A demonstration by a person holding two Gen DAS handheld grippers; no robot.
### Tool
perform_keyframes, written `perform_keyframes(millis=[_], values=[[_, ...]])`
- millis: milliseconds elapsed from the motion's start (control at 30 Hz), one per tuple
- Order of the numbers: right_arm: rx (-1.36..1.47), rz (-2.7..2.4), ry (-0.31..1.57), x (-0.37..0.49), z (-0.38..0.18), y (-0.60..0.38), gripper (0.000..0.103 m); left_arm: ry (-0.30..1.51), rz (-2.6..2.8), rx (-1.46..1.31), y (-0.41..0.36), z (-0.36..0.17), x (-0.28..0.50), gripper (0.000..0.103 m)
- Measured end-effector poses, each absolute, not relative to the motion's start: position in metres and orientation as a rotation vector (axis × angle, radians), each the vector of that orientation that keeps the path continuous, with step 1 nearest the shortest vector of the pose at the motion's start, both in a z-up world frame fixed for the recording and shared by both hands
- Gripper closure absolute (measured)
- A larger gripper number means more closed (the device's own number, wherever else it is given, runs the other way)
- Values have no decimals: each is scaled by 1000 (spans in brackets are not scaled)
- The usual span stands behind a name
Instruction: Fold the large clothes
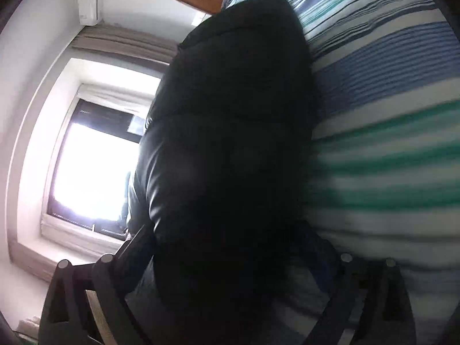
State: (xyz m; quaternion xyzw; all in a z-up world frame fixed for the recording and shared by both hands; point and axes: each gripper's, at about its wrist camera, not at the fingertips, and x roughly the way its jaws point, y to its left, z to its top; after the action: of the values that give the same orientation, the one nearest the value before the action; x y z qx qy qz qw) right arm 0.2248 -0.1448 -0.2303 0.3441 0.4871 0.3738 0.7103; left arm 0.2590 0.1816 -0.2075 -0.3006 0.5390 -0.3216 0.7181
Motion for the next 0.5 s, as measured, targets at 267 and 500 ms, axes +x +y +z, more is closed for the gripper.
perform_keyframes(millis=[267,500], values=[[641,845,1003,208,-198,-126,34,1085,-649,-668,184,-188,218,20],[582,931,883,191,-147,-123,34,975,-685,-692,179,-144,179,26]])
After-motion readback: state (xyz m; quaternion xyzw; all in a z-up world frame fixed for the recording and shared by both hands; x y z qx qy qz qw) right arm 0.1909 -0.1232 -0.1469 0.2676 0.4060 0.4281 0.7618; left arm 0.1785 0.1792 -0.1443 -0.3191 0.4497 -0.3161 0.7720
